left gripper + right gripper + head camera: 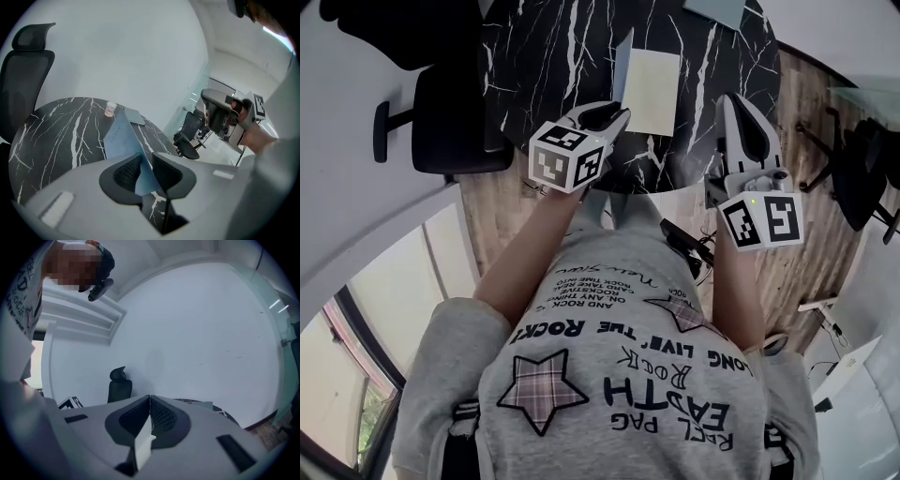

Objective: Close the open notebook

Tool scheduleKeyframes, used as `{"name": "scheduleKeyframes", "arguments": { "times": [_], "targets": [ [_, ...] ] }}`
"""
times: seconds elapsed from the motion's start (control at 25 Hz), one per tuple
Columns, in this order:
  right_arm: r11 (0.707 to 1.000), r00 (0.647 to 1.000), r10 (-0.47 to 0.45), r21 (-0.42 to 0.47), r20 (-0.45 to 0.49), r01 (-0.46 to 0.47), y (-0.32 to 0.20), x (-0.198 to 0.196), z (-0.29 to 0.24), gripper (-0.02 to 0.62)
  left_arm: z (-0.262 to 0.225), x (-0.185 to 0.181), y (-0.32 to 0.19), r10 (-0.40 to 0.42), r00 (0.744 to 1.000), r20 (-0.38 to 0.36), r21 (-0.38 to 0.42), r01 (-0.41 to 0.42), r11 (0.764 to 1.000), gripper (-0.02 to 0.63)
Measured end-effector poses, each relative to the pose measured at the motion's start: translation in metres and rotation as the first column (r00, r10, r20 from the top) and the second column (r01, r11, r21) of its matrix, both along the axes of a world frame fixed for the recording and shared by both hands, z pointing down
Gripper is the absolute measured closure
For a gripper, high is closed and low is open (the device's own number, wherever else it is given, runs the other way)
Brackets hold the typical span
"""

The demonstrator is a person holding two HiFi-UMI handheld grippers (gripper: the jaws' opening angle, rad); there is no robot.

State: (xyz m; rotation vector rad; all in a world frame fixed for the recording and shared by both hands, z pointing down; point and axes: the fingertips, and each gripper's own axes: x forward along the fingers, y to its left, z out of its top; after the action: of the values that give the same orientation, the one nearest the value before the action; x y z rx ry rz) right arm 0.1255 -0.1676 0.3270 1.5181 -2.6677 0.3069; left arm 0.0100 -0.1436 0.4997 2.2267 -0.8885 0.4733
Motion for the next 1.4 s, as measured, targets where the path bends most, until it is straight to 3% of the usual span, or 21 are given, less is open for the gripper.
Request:
{"name": "scheduleKeyframes", "arguments": {
  "times": [0.32,0.76,1.4],
  "targets": [
    [1.0,1.0,0.011,-0.01,-0.011,-0.011,0.003,0.011,0.003,0.582,0.002,0.028,0.003,0.068,0.997,-0.028,-0.01,-0.068,0.998,0.491],
    [0.998,0.998,0.06,-0.031,-0.023,-0.061,0.009,0.035,0.013,0.582,0.025,0.063,0.008,0.154,0.987,-0.045,-0.056,-0.157,0.986,0.46],
    [0.994,0.996,0.086,-0.059,-0.032,-0.088,0.008,0.05,0.028,0.583,0.095,0.063,0.005,0.15,0.985,0.089,-0.122,-0.139,0.983,0.462]
  ]
}}
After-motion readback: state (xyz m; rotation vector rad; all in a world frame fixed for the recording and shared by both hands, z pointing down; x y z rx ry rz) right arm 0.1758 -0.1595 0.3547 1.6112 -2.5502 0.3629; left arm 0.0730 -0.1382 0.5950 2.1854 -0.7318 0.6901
